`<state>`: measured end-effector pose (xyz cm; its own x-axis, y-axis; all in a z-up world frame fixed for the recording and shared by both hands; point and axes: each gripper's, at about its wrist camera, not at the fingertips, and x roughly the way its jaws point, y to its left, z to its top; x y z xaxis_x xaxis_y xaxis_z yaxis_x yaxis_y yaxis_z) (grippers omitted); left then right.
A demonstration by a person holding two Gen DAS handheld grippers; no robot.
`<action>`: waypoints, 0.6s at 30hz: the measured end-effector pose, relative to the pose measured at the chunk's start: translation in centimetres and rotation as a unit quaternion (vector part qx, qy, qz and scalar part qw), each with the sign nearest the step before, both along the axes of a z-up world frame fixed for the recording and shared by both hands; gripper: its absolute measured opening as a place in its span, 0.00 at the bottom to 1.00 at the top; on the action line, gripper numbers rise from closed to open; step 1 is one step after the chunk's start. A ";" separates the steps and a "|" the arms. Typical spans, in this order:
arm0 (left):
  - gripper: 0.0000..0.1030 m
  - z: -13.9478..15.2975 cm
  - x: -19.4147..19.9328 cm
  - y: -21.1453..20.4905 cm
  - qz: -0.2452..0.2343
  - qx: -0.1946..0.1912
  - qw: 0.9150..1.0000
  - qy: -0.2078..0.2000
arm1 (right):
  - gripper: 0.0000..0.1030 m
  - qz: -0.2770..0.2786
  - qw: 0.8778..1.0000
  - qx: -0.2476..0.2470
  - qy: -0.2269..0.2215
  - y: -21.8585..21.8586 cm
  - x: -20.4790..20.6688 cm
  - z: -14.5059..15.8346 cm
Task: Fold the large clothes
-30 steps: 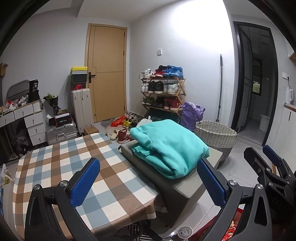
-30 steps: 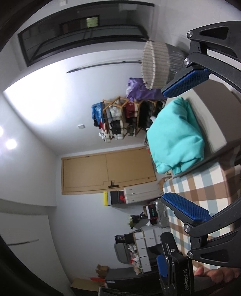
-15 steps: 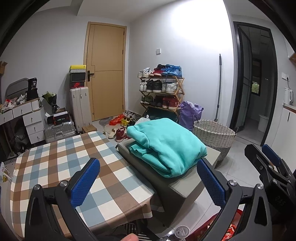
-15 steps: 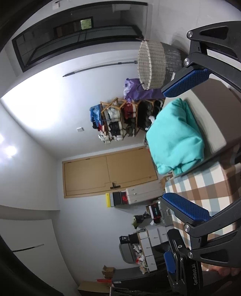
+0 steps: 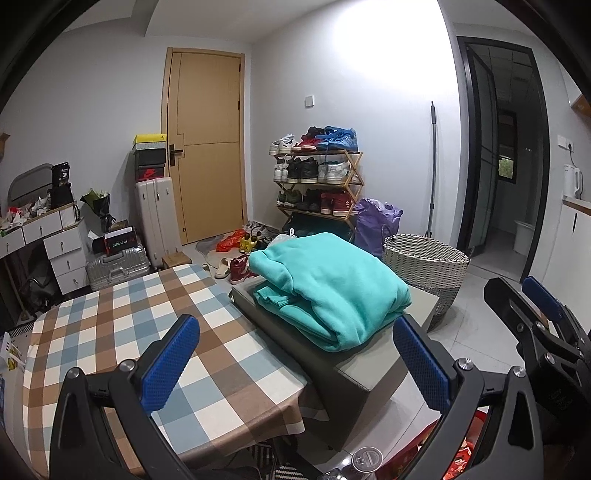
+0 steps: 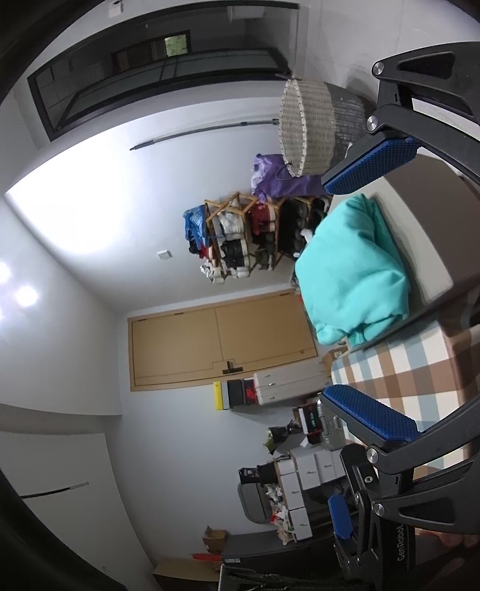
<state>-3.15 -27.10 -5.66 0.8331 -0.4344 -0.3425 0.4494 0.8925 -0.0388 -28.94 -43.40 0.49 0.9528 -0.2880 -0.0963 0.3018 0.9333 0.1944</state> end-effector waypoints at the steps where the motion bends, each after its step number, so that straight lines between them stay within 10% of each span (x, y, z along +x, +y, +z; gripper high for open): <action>1: 0.99 0.0 0.0 0.0 -0.001 -0.001 1.000 0.000 | 1.00 0.000 1.000 0.000 0.000 -0.1 0.0 0.0; 18: 0.99 0.2 -0.5 0.1 -0.001 0.000 1.000 -0.012 | 1.00 -0.003 1.000 -0.005 0.000 0.2 -0.1 0.1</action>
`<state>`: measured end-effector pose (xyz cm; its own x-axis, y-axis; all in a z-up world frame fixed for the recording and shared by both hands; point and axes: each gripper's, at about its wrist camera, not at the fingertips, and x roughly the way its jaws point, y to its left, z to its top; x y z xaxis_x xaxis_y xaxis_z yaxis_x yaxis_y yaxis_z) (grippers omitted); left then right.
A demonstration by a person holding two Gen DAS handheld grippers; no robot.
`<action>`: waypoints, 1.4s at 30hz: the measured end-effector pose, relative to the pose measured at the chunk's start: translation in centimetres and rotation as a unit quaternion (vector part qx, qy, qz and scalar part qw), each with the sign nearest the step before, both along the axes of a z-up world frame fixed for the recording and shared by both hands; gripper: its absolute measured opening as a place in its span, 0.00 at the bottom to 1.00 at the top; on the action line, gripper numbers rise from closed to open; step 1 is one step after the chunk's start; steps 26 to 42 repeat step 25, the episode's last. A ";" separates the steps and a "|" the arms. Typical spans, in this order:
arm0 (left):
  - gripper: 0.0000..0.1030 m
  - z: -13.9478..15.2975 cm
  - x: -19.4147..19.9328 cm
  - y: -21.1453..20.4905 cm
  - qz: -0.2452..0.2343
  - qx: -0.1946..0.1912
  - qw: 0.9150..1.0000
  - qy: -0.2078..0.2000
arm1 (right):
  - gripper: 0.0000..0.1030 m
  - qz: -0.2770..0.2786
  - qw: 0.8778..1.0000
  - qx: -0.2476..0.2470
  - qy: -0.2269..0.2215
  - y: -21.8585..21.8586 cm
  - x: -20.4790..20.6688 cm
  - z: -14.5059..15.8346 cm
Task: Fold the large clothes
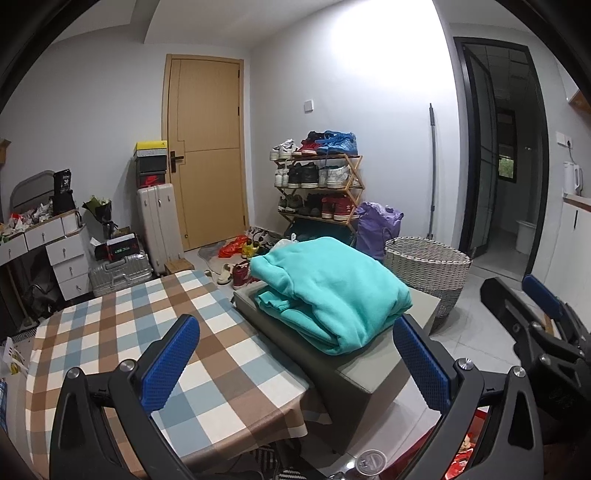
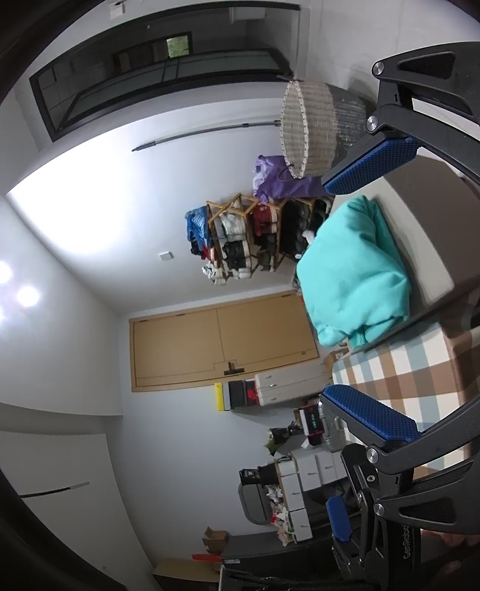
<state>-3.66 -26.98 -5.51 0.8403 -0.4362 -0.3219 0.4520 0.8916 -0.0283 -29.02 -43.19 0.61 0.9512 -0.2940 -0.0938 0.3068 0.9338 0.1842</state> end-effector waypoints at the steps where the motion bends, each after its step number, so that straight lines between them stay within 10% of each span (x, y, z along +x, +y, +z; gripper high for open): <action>1: 0.99 0.0 0.0 0.0 0.001 -0.001 1.000 0.001 | 1.00 0.001 1.000 0.001 0.000 0.0 0.0 0.0; 42: 0.99 -0.3 0.6 0.0 0.000 -0.003 1.000 0.010 | 1.00 0.008 1.000 0.000 0.000 0.3 0.1 0.2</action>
